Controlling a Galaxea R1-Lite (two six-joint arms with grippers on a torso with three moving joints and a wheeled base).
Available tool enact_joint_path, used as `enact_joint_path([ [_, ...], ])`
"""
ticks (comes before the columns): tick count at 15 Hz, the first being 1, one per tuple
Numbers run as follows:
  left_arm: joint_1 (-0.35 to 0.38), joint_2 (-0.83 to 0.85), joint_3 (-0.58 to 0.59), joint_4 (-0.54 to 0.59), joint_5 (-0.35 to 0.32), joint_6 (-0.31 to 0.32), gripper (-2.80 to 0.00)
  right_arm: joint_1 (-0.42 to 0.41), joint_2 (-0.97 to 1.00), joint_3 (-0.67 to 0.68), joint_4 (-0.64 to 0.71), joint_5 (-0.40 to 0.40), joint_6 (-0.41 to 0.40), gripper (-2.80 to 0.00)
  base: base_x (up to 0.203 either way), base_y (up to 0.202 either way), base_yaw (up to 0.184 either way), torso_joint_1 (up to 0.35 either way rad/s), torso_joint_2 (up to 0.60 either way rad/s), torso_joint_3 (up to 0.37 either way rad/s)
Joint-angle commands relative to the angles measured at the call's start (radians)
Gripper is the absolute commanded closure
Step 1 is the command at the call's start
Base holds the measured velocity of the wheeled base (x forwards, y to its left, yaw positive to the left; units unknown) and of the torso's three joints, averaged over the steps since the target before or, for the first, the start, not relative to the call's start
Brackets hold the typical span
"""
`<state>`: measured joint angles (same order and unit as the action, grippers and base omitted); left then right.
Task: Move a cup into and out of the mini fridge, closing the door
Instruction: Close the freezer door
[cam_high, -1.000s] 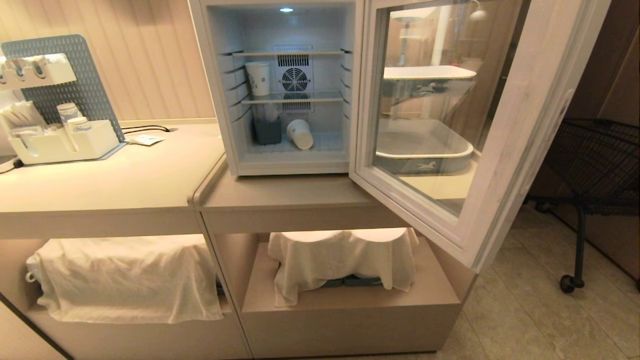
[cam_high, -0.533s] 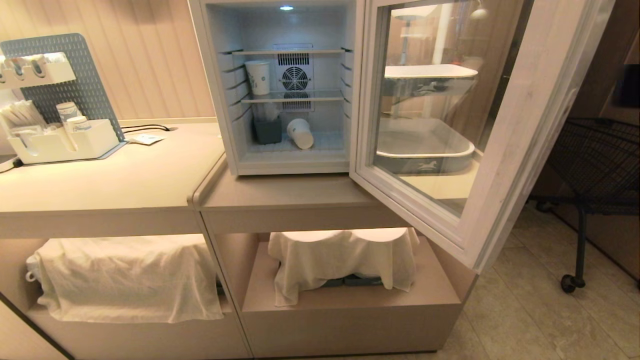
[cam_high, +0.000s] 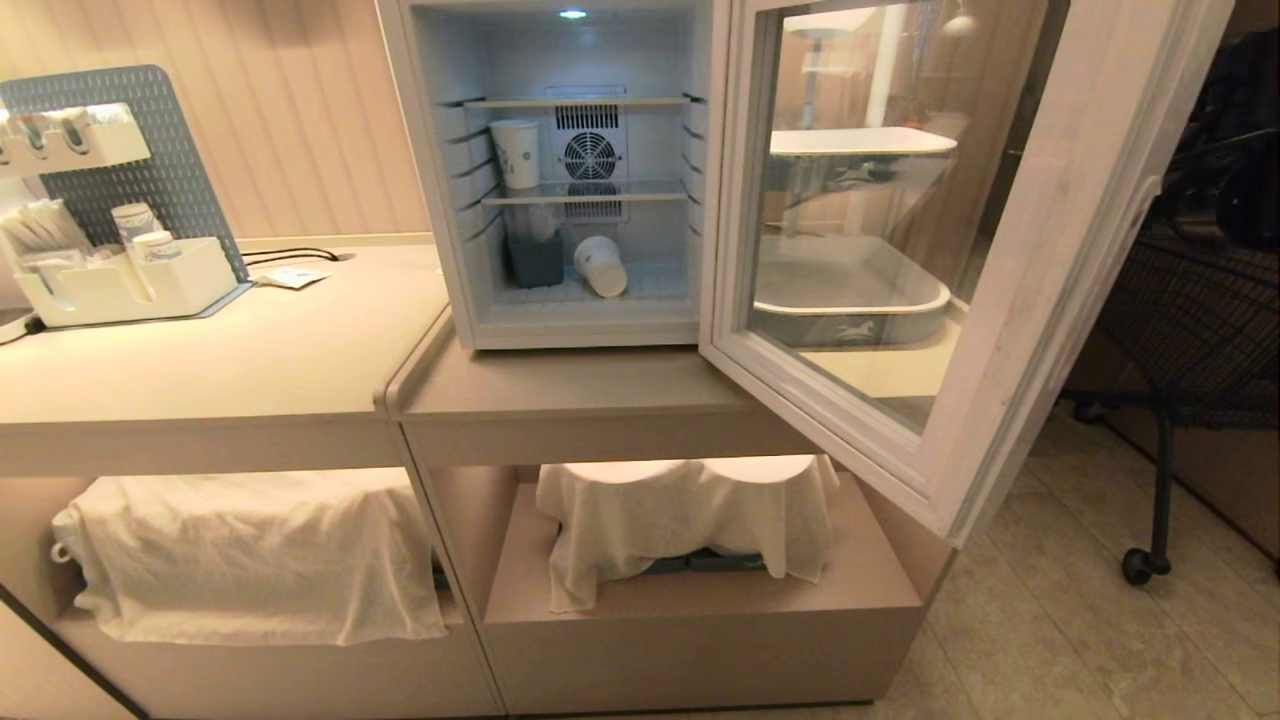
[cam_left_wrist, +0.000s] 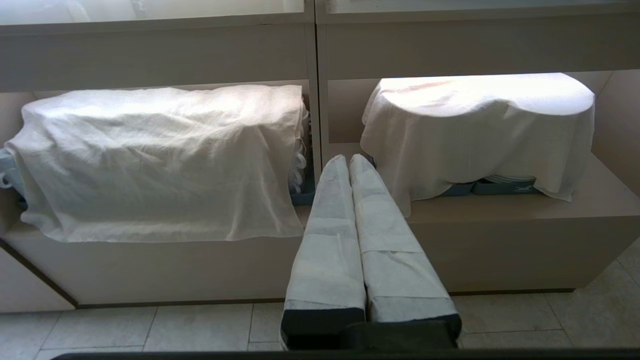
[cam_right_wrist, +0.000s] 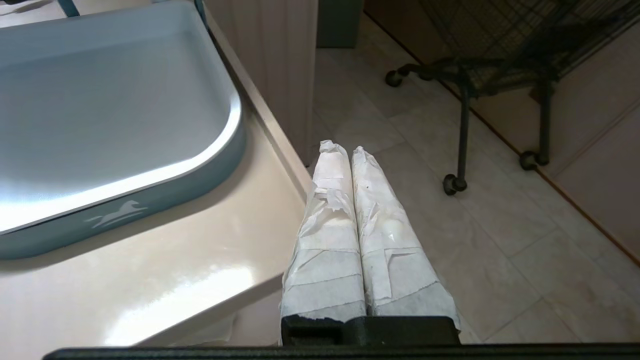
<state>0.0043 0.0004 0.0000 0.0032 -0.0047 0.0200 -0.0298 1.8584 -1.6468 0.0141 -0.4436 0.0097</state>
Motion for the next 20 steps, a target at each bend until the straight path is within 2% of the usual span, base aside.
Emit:
enact_joint_path([
  [1,0.000,0.000,0.000,0.000,0.000,0.000,0.00,0.043,0.052,-0.002,-0.030,-0.034,0.006,0.00,0.000,0.000,0.000,0.000,0.00,0.000],
  [12,0.000,0.000,0.000,0.000,0.000,0.000,0.00,0.184,-0.004,0.056,-0.047,-0.027,0.014,0.00,0.000,0.000,0.000,0.000,0.00,0.000],
  [16,0.000,0.000,0.000,0.000,0.000,0.000,0.00,0.378,-0.076,0.123,-0.048,0.017,0.039,0.00,0.000,0.000,0.000,0.000,0.00,0.000],
  [20,0.000,0.000,0.000,0.000,0.000,0.000,0.00,0.699,-0.137,0.169,-0.049,0.023,0.117,0.00,0.000,0.000,0.000,0.000,0.00,0.000],
])
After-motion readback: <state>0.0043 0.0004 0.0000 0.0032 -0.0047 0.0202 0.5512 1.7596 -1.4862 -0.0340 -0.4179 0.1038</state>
